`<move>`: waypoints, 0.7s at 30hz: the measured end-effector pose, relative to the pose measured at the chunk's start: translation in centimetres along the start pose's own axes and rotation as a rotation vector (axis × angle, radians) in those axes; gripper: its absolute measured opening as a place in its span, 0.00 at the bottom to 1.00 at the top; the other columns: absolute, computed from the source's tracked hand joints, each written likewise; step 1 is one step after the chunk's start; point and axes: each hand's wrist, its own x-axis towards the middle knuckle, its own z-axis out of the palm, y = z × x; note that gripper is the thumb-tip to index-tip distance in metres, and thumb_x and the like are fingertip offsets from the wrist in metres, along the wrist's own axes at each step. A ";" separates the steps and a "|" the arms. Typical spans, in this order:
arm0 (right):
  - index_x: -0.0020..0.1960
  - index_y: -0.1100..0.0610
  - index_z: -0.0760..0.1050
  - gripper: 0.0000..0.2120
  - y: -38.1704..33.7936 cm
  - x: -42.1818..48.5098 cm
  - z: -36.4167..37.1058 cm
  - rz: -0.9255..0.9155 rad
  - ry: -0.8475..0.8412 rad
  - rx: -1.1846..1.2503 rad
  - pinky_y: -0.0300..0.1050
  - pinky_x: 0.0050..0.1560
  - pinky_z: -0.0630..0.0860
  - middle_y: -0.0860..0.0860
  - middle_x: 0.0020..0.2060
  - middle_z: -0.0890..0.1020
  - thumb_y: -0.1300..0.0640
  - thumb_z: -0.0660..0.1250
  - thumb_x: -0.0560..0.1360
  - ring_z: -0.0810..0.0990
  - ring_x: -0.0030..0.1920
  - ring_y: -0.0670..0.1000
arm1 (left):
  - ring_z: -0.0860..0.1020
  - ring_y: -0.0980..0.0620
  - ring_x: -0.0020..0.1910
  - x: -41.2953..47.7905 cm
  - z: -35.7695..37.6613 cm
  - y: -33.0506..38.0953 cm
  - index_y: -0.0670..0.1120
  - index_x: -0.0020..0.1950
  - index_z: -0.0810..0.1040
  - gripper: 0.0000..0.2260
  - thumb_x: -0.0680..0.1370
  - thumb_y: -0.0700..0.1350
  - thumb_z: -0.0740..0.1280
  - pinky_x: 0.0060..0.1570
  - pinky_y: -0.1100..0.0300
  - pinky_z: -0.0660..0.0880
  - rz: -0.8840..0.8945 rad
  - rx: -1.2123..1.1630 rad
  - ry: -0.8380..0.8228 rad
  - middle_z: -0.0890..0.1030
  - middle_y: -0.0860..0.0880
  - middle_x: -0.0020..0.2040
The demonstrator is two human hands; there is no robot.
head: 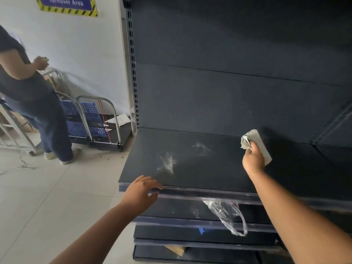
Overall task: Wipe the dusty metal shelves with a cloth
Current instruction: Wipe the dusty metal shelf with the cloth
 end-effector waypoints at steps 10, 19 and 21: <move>0.66 0.51 0.72 0.19 -11.9 -11.3 18.0 -0.182 -0.740 0.200 0.43 0.51 0.71 0.56 0.58 0.80 0.62 0.55 0.78 0.77 0.53 0.57 | 0.76 0.60 0.46 0.0 -0.3 0.6 0.56 0.46 0.83 0.09 0.72 0.42 0.71 0.45 0.73 0.67 -0.137 -0.048 0.000 0.81 0.60 0.44; 0.50 0.52 0.78 0.09 -12.7 -6.1 13.6 0.235 -0.480 1.050 0.48 0.46 0.81 0.50 0.44 0.83 0.61 0.60 0.77 0.83 0.44 0.50 | 0.76 0.58 0.45 0.1 -0.1 0.5 0.55 0.46 0.83 0.09 0.72 0.41 0.71 0.44 0.74 0.67 -0.102 -0.011 -0.011 0.78 0.64 0.44; 0.56 0.51 0.77 0.14 -9.4 -3.5 10.7 0.139 -0.328 0.954 0.51 0.57 0.79 0.50 0.51 0.83 0.61 0.61 0.74 0.82 0.52 0.51 | 0.76 0.57 0.46 0.1 -0.1 0.5 0.54 0.46 0.83 0.09 0.72 0.41 0.71 0.44 0.73 0.67 -0.105 -0.027 -0.003 0.79 0.62 0.45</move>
